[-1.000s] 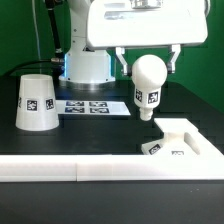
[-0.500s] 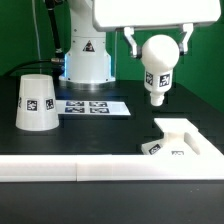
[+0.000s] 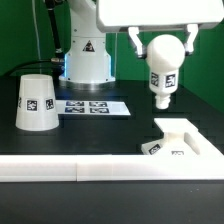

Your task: Assemble lamp

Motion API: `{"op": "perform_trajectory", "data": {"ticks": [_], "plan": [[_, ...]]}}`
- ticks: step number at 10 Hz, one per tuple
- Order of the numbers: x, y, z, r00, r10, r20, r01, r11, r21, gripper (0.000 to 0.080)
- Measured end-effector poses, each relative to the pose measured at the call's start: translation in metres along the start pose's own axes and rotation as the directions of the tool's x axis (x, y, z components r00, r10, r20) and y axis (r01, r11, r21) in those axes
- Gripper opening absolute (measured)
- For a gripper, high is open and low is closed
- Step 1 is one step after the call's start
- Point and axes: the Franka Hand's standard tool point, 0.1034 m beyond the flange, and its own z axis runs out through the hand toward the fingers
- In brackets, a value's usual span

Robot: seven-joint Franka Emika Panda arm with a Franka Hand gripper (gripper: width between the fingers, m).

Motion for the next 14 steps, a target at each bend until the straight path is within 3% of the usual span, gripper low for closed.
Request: {"op": "perform_trajectory", "data": {"ticks": [3,6,14], "plan": [[-0.002,0.001,0.002,1.0,-0.002,0.001,0.002,1.0,-0.001,0.0579],[0.012,-0.004,0.02,0.999,-0.032,-0.027,0.032,0.999,0.0,0.0579],[-0.003,-0.004,0.042,0.998,-0.054,-0.019,0.053,0.999,-0.005,0.0579]]}}
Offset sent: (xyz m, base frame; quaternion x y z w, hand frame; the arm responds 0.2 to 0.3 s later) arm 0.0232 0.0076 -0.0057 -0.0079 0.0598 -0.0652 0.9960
